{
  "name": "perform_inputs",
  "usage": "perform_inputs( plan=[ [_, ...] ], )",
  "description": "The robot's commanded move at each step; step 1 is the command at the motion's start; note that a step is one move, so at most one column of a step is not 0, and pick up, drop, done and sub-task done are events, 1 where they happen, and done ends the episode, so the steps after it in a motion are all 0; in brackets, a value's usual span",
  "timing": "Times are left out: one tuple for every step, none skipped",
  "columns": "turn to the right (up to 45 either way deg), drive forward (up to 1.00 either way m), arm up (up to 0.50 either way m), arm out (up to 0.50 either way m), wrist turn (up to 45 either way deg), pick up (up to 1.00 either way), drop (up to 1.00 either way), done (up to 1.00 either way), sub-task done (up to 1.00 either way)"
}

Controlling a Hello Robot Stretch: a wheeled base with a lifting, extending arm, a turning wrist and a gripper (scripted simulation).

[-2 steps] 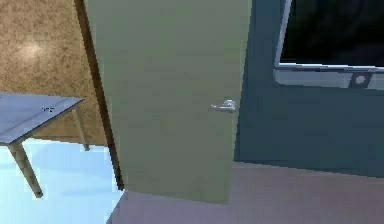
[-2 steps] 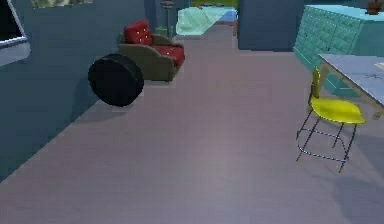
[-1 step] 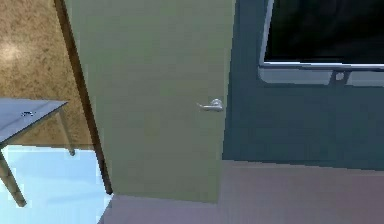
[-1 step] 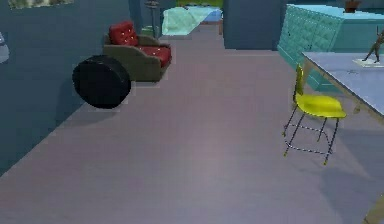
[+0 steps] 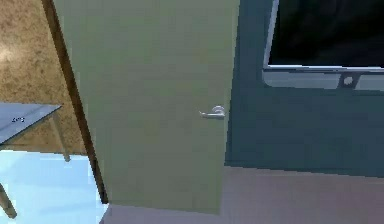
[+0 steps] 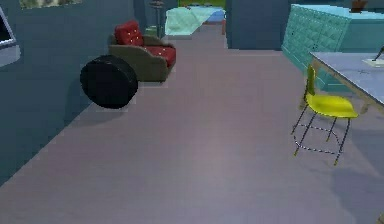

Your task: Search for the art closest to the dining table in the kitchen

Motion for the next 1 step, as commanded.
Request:
perform_inputs(
  plan=[
    [-45.0,0.00,0.00,0.00,0.0,0.00,0.00,0.00,0.00]
  ],
)
